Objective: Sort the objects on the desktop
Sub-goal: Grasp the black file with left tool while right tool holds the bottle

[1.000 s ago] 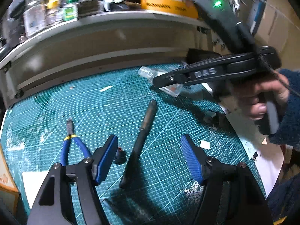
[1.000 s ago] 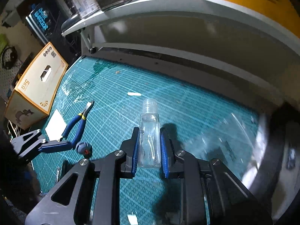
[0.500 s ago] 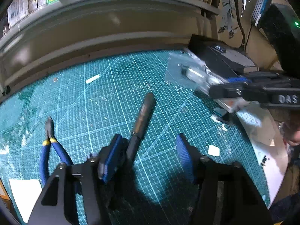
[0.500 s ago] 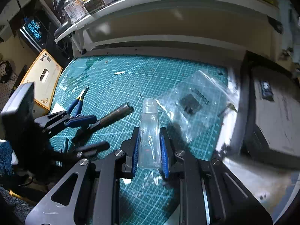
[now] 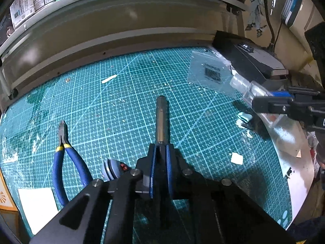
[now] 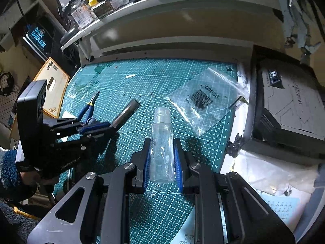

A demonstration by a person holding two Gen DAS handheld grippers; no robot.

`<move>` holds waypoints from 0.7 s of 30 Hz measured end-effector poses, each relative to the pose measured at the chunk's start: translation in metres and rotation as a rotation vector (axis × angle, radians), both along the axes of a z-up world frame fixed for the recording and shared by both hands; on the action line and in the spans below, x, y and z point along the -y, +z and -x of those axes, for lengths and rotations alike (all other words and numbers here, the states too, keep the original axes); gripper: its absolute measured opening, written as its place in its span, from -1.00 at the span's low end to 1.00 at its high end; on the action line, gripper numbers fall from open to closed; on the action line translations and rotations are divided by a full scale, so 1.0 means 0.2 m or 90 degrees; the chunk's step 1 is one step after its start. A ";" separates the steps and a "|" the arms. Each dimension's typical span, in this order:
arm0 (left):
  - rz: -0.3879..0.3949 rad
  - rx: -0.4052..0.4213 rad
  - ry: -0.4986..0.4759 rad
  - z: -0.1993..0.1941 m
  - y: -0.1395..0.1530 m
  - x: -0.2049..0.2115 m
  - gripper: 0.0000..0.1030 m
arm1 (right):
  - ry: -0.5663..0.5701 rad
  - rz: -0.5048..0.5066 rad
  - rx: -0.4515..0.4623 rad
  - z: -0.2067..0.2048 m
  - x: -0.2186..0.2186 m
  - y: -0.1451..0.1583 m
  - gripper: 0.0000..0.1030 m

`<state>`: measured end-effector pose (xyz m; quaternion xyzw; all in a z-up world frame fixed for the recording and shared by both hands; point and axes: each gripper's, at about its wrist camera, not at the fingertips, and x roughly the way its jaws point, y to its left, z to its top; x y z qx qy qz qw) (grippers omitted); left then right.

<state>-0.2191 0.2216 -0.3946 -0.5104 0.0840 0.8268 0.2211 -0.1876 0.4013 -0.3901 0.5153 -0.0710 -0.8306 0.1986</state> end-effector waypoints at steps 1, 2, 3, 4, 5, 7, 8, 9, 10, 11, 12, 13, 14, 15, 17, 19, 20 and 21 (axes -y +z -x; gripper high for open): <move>0.001 0.003 0.003 -0.01 0.00 0.00 -0.81 | -0.003 0.001 -0.002 0.00 0.00 0.01 -0.62; 0.001 0.006 0.009 -0.01 0.01 0.00 -0.81 | -0.005 0.002 -0.003 -0.01 0.00 0.01 -0.62; 0.000 0.009 0.015 -0.01 0.01 0.00 -0.81 | -0.007 0.003 -0.003 -0.01 -0.01 0.02 -0.62; -0.002 0.011 0.021 -0.01 0.02 0.01 -0.81 | -0.008 0.002 -0.005 -0.01 -0.01 0.02 -0.62; -0.003 0.010 0.025 -0.01 0.03 0.02 -0.81 | -0.009 0.004 -0.006 -0.02 0.00 0.03 -0.62; -0.004 0.007 0.030 -0.02 0.07 0.02 -0.81 | -0.010 0.006 -0.008 -0.02 0.00 0.04 -0.62; -0.005 0.004 0.032 -0.02 0.08 0.02 -0.81 | -0.010 0.006 -0.009 -0.03 0.01 0.05 -0.62; -0.005 0.000 0.035 -0.02 0.10 0.02 -0.81 | -0.009 0.007 -0.010 -0.03 0.01 0.05 -0.62; -0.007 -0.003 0.037 -0.02 0.12 0.02 -0.81 | -0.008 0.009 -0.009 -0.03 0.02 0.05 -0.62; -0.010 -0.007 0.040 -0.02 0.14 0.03 -0.81 | -0.007 0.009 -0.010 -0.03 0.03 0.06 -0.62; -0.012 -0.010 0.042 -0.02 0.16 0.04 -0.81 | -0.006 0.010 -0.011 -0.04 0.04 0.07 -0.62; -0.013 -0.013 0.046 -0.02 0.18 0.04 -0.81 | -0.005 0.012 -0.012 -0.04 0.05 0.08 -0.62; -0.015 -0.016 0.048 -0.02 0.20 0.05 -0.81 | -0.005 0.013 -0.015 -0.04 0.06 0.09 -0.62; -0.016 -0.019 0.051 -0.02 0.21 0.06 -0.81 | -0.004 0.015 -0.017 -0.05 0.07 0.10 -0.62; -0.020 -0.027 0.056 -0.02 0.25 0.07 -0.81 | -0.003 0.017 -0.020 -0.05 0.09 0.13 -0.62; -0.021 -0.031 0.063 -0.02 0.27 0.09 -0.81 | 0.000 0.018 -0.024 -0.06 0.12 0.15 -0.62; -0.025 -0.033 0.068 -0.03 0.29 0.10 -0.81 | 0.001 0.019 -0.026 -0.06 0.13 0.16 -0.62; -0.027 -0.035 0.073 -0.03 0.31 0.12 -0.81 | 0.002 0.019 -0.027 -0.06 0.14 0.18 -0.62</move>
